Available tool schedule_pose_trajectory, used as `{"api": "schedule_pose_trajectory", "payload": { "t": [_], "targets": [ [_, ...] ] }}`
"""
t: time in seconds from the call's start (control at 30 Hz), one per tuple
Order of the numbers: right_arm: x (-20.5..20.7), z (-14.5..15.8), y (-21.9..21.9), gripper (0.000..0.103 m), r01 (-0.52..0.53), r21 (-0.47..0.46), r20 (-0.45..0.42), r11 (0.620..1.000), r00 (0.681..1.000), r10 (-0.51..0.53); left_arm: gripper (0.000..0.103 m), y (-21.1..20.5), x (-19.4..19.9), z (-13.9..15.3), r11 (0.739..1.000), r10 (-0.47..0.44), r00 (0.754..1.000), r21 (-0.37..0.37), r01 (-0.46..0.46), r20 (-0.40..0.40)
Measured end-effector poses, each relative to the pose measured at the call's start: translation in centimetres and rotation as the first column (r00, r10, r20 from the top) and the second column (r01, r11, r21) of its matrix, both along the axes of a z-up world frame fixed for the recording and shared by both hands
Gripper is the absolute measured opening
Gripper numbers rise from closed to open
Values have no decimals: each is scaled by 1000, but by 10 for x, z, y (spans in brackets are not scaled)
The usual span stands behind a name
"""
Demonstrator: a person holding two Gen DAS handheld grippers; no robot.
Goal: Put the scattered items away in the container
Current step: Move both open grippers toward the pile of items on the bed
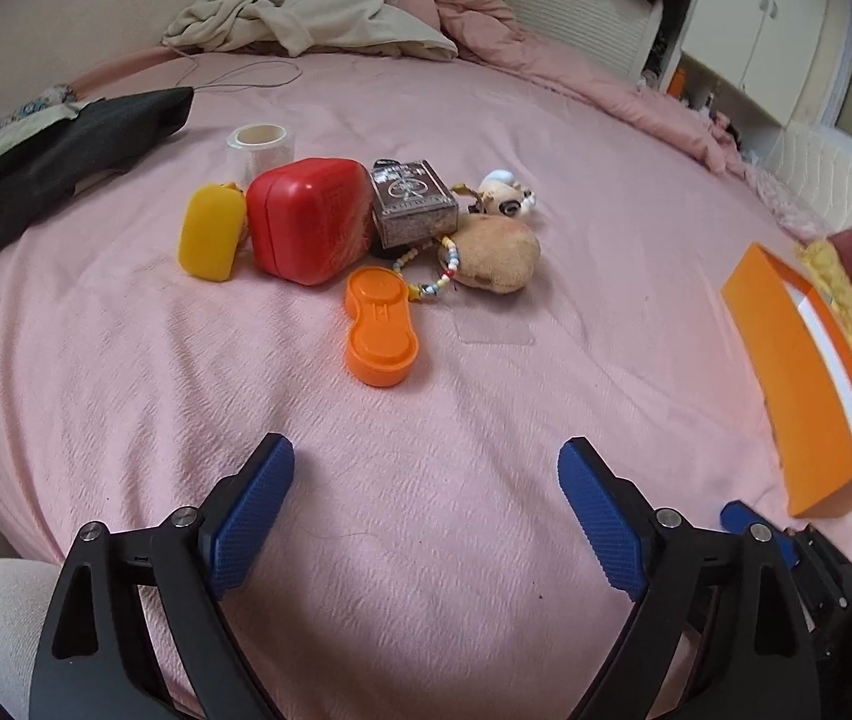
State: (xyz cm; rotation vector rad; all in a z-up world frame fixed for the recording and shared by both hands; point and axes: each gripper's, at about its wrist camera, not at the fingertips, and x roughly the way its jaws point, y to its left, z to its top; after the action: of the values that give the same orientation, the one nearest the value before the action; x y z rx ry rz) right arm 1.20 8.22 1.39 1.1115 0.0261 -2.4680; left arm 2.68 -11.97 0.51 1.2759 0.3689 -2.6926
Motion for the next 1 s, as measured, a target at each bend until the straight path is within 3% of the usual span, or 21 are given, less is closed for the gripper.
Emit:
{"api": "schedule_pose_trajectory", "payload": {
  "t": [0.1, 0.2, 0.43, 0.6, 1.0],
  "targets": [
    [1, -2, -5, 80, -33, 1, -10, 999, 999, 33, 90, 9, 0, -1, 998, -11, 1000, -65, 13, 24],
    [1, -3, -7, 84, -40, -5, -10, 999, 999, 40, 90, 9, 3, -1, 998, -9, 1000, -67, 9, 11],
    [4, -4, -9, 88, 19, -35, -21, 999, 1000, -20, 90, -4, 15, 7, 999, 27, 999, 32, -26, -29],
    [-2, -3, -18, 103, -7, -19, 11, 1000, 1000, 7, 90, -10, 20, 12, 995, 31, 999, 99, -28, -35],
    [6, -3, -20, 102, -15, 12, -16, 1000, 1000, 15, 90, -9, 13, 10, 997, -4, 1000, 79, 4, 1]
  ]
}}
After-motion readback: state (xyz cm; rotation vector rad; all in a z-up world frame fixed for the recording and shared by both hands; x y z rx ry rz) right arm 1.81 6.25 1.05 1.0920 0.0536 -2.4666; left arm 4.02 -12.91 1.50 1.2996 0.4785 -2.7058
